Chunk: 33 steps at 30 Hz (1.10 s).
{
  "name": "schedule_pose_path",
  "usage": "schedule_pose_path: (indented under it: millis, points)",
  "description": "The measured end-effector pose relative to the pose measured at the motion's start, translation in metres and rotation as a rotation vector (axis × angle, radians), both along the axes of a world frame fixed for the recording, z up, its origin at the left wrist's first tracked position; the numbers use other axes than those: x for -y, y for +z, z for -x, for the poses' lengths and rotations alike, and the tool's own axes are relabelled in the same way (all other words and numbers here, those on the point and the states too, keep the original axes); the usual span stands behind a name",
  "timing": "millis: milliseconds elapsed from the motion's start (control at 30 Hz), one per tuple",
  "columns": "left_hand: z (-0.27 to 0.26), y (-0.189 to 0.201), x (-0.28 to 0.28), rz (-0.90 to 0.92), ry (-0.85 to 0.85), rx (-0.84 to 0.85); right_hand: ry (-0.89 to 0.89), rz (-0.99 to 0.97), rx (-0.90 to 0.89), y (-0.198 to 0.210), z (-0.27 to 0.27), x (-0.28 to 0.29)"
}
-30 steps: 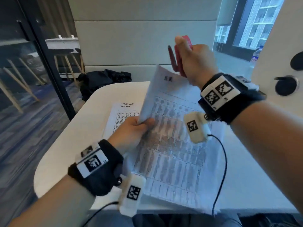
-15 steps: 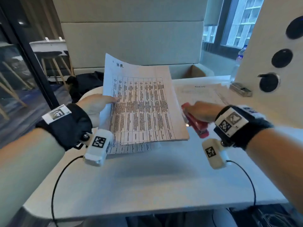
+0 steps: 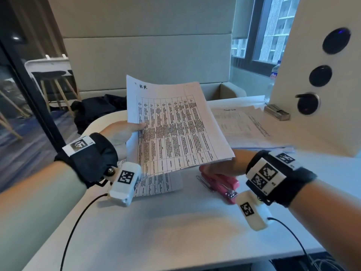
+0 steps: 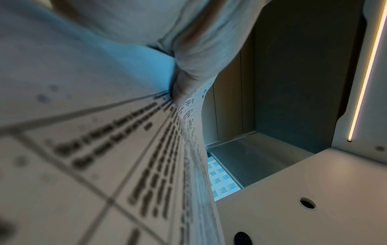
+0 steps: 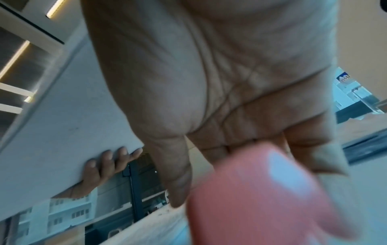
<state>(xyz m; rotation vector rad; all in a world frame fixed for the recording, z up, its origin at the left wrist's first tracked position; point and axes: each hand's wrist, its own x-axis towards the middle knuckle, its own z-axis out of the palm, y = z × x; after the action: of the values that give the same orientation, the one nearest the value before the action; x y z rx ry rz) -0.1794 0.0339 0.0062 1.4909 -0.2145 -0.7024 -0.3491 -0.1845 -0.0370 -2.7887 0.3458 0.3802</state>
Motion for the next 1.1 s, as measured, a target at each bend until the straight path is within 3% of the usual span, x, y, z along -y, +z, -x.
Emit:
schedule_pose_path:
  millis: [167, 233, 333, 467, 600, 767, 1100]
  points:
    - [-0.006, 0.006, 0.002, 0.053, 0.085, 0.024, -0.071, -0.156, 0.018, 0.045, 0.015, -0.012]
    - [-0.007, 0.009, 0.004, 0.077, 0.116, 0.009, -0.085, -0.490, 0.087, 0.057, 0.018, -0.020]
    - [-0.006, 0.012, 0.012, 0.107, 0.152, 0.002, -0.299, -1.009, 0.286, 0.061, 0.015, -0.025]
    - [0.000, 0.011, 0.025, 0.123, 0.159, 0.022, -0.547, -1.246, 0.513, 0.056, 0.007, -0.026]
    - [0.006, 0.007, 0.029, 0.038, 0.106, 0.082, -0.693, -1.361, 0.612, 0.056, -0.003, -0.012]
    - [0.008, 0.005, 0.015, -0.089, 0.049, 0.139, -0.846, -1.421, 0.613, 0.041, -0.019, 0.029]
    - [0.006, -0.006, -0.017, -0.406, -0.062, 0.300, -1.079, -1.395, 0.618, -0.004, -0.029, 0.080]
